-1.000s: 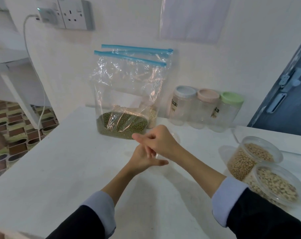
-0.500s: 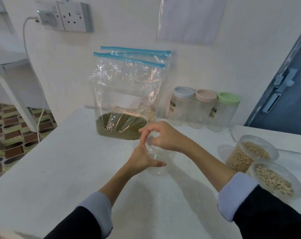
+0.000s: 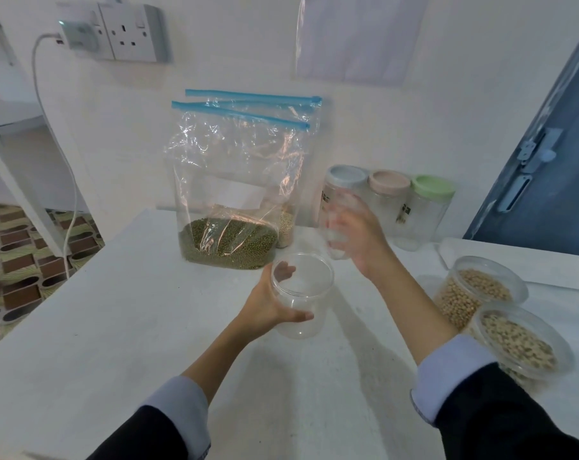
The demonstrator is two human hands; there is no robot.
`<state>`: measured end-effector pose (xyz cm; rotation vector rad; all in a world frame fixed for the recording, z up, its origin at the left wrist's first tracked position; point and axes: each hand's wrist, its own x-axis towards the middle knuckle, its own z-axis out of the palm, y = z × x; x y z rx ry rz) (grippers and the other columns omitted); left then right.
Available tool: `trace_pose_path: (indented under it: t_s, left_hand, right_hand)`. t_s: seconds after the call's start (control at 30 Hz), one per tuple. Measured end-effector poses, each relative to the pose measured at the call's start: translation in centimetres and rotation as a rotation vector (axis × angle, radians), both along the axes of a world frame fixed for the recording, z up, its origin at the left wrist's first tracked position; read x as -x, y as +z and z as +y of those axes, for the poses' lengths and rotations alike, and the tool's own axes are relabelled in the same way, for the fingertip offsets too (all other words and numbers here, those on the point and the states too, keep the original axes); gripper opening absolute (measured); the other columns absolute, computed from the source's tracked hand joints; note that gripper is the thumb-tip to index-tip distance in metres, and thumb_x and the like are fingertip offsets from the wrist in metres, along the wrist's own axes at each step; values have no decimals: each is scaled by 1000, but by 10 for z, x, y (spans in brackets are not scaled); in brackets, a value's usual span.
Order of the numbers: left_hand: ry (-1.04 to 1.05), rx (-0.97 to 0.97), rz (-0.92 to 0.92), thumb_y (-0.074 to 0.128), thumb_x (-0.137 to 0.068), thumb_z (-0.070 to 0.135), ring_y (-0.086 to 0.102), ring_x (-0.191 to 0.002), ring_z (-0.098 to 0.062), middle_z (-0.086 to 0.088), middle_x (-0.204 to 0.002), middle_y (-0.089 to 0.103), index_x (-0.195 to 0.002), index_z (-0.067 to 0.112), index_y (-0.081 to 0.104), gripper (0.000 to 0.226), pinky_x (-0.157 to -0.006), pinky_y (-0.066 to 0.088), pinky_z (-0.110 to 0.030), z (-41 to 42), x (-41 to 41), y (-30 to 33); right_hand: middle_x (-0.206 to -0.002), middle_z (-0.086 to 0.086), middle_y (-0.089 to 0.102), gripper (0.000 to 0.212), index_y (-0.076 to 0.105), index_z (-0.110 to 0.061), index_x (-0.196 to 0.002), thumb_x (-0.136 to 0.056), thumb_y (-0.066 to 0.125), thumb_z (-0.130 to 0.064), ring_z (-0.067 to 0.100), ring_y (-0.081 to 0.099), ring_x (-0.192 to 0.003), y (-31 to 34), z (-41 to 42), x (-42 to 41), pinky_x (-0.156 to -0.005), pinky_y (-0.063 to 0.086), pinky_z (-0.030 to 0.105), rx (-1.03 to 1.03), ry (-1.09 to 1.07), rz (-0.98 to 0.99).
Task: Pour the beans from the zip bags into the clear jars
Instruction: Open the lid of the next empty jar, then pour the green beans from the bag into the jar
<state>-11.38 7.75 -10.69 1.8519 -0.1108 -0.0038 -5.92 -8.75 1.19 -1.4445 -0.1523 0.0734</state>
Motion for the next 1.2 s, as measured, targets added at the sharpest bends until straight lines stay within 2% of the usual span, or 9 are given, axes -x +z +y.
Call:
trace_pose_path:
  t_s: [0.1,0.23,0.3,0.43,0.57,0.73,0.87,1.0,1.2]
  left_hand:
    - [-2,2,5,87,-35,47,44,-127,-4,14,-131,50,-131,29,31,112,-109,34,-31,0,0,0]
    - [11,16,4,87,-36,47,44,-127,-5,10,-134,49,-135,24,32,115,-110,34,-32,-5,2,2]
    - [20,19,2,87,-37,47,43,-127,-6,8,-134,48,-137,22,31,117,-109,35,-30,-8,4,3]
    - [28,28,5,86,-37,47,38,-132,-10,6,-139,42,-139,21,28,121,-104,33,-24,-12,8,4]
    - [38,-11,29,85,-26,65,28,-136,-12,3,-147,26,-146,18,11,149,-108,29,-27,-17,12,6]
    - [55,-222,52,85,-31,66,20,-132,-9,8,-143,17,-147,21,-5,154,-110,22,-28,11,17,31]
    - [164,-335,-65,88,-60,23,32,-130,-15,-5,-140,33,-144,12,20,108,-110,29,-30,56,-13,79]
    - [205,-531,-260,76,-78,10,41,-126,-22,-11,-136,44,-136,6,40,68,-104,32,-28,88,-67,138]
    - [290,-712,-616,45,-85,-14,47,-124,-25,-10,-130,55,-119,4,60,41,-98,21,-8,88,-144,207]
  right_hand:
    - [-106,16,59,17,54,-5,-109,-94,47,-1,29,64,-86,-31,-32,-14,-74,55,39,-256,-284,223]
    - [-110,17,59,33,50,2,-125,-93,43,9,22,64,-68,-85,-57,-16,-61,58,22,-53,-493,408]
    - [-118,17,60,35,55,1,-124,-90,48,9,23,63,-75,-103,-62,-14,-55,54,17,150,-505,396]
    - [-129,15,54,35,59,-3,-121,-91,43,2,32,47,-119,-116,-63,-5,-86,40,27,783,-491,257]
    - [-128,13,40,28,56,-12,-120,-92,52,-14,32,35,-120,-113,-59,-2,-94,37,35,1307,-385,186]
    - [-130,15,40,27,55,-8,-119,-93,52,-11,33,36,-121,-60,-36,-34,-93,37,37,1175,-326,43]
    - [-129,17,44,30,56,-5,-120,-90,48,-6,34,38,-122,5,8,-76,-93,38,36,1012,-242,-262]
    - [-129,15,43,30,52,-5,-121,-91,52,-6,31,39,-122,54,58,-107,-92,38,35,879,-306,-481]
    - [-128,16,50,28,49,1,-123,-95,46,-3,29,48,-119,84,101,-145,-91,39,31,536,-556,-307]
